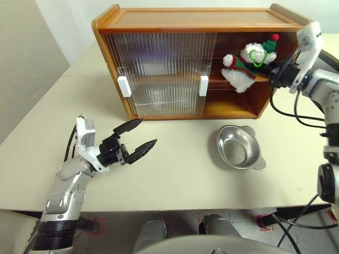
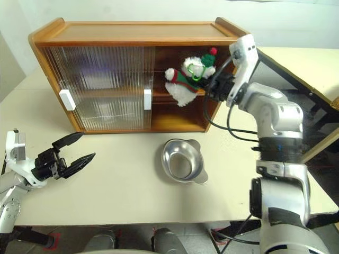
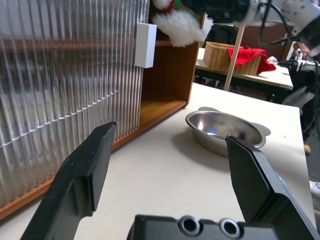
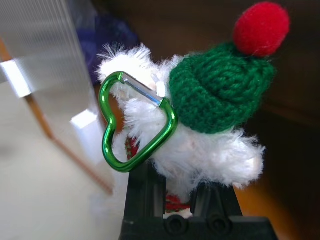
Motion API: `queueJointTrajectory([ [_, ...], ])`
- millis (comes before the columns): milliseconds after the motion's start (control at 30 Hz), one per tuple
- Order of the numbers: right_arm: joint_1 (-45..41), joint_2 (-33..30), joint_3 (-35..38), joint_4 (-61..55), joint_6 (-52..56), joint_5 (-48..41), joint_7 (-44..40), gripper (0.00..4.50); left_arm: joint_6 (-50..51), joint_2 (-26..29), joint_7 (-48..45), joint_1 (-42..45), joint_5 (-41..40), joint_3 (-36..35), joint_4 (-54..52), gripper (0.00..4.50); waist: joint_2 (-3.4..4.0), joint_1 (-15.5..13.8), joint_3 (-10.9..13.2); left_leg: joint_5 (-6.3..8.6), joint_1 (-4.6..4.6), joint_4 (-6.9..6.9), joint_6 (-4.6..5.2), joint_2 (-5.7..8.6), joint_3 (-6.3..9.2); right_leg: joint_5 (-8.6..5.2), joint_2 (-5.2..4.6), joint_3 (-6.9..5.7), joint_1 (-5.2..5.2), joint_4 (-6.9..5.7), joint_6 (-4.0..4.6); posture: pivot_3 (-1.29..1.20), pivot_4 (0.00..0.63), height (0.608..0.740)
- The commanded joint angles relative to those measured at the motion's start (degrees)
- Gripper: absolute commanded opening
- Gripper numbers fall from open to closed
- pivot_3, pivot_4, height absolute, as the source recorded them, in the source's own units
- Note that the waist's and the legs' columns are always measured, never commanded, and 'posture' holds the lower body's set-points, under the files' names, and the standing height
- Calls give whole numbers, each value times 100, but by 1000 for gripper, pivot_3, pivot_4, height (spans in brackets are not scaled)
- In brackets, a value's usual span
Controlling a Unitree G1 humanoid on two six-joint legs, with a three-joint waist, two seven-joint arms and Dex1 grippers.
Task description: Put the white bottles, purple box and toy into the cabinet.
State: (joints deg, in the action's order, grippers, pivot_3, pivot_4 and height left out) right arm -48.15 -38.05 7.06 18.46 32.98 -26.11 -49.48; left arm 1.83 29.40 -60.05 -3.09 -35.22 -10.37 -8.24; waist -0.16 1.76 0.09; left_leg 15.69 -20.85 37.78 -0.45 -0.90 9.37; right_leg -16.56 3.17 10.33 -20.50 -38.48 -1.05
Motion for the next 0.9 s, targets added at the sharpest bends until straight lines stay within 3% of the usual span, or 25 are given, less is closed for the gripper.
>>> queueJointTrajectory([
  [33,-264,122,-111,443,-598,394,111,333,-46,31,4,-50,113,-4,15,4500,1,-1,0,0,0,0,0,-1,1,0,0,-1,1,0,1,-21,0,740],
  [667,-924,499,-267,1896,-1432,1314,533,331,-78,-4,100,-109,150,-7,-64,4500,8,-23,3,0,-2,-1,-1,-9,3,6,1,-5,-2,0,11,-10,0,740],
  [700,-960,513,-263,1949,-1470,1343,560,1080,-76,-3,102,-113,148,-9,-67,4500,8,-23,3,0,-2,-1,-1,-10,4,6,1,-6,-1,0,12,-10,0,740],
  [900,-1130,552,-238,2190,-1665,1480,557,3118,-52,2,109,-137,132,-4,-92,4500,10,-22,3,0,-2,-2,-1,-15,4,10,2,-6,-4,0,17,-10,0,740],
])
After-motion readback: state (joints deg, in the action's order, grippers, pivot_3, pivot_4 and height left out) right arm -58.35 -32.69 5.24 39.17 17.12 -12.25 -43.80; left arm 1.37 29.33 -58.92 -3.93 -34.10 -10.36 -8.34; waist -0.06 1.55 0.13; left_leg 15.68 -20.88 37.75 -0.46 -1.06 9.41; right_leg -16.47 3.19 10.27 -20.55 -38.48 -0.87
